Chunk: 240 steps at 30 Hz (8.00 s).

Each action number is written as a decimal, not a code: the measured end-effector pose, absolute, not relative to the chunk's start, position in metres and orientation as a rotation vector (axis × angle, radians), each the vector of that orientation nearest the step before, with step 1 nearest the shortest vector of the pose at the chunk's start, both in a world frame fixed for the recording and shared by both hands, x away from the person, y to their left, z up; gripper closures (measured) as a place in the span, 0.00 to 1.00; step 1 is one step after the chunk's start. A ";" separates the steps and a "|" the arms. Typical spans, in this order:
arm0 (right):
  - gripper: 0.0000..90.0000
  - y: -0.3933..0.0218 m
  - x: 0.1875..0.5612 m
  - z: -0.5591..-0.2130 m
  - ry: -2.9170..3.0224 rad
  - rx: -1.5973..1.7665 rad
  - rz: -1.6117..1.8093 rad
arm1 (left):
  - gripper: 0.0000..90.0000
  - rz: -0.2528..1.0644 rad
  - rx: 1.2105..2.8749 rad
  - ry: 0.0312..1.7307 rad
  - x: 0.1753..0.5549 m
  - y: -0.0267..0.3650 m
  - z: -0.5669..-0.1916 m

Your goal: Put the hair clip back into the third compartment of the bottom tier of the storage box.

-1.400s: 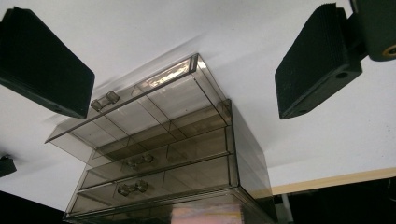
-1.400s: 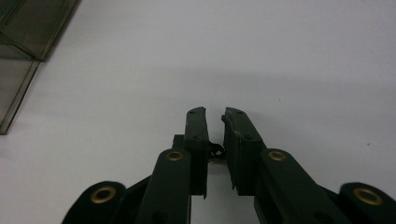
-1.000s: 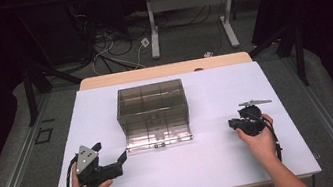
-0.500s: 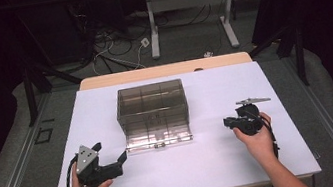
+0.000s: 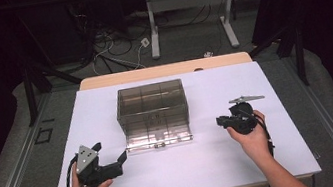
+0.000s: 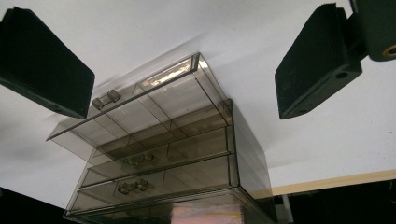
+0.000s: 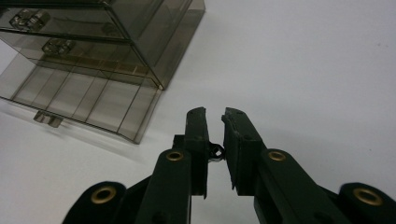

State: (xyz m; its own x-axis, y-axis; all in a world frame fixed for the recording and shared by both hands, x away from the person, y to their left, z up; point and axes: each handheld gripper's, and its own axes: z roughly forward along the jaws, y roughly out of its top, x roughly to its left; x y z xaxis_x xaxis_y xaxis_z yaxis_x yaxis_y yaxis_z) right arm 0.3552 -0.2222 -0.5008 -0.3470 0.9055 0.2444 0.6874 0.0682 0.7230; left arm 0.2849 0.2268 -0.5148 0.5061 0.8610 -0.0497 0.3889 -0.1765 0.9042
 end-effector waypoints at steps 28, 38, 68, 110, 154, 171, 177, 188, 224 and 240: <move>0.89 -0.180 0.362 -0.483 2.155 1.500 1.216 | 0.05 0.606 1.777 1.051 0.285 0.227 -0.515; 0.89 -0.166 0.365 -0.480 2.182 1.462 1.221 | 0.05 0.605 1.774 1.052 0.285 0.228 -0.515; 0.89 -0.129 0.376 -0.479 2.254 1.419 1.207 | 0.05 0.599 1.767 1.051 0.285 0.227 -0.514; 0.89 -0.104 0.390 -0.499 2.331 1.371 1.147 | 0.05 0.608 1.776 1.044 0.285 0.228 -0.514; 0.68 -0.096 0.396 -0.510 2.376 1.351 1.133 | 0.05 0.602 1.777 1.053 0.290 0.228 -0.516; 0.26 -0.094 0.386 -0.505 2.320 1.231 1.178 | 0.05 0.607 1.770 1.058 0.288 0.229 -0.515; 0.19 -0.096 0.384 -0.501 2.288 1.226 1.185 | 0.05 0.609 1.774 1.055 0.288 0.228 -0.515; 0.18 -0.098 0.382 -0.497 2.245 1.224 1.189 | 0.05 0.607 1.773 1.048 0.287 0.228 -0.515; 0.00 -0.132 0.349 -0.465 2.192 1.115 1.256 | 0.05 0.611 1.765 1.042 0.284 0.229 -0.513; 0.00 -0.175 0.325 -0.457 2.097 1.101 1.307 | 0.05 0.606 1.759 1.049 0.283 0.229 -0.513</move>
State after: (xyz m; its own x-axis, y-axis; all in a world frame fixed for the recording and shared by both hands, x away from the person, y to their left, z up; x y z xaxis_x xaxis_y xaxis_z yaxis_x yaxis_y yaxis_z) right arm 0.3246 -0.1750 -0.4574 -0.5905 0.8057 0.0468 0.3970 0.2395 0.8860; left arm 0.2833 0.2288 -0.5135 0.5059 0.8608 -0.0558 0.3814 -0.1652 0.9095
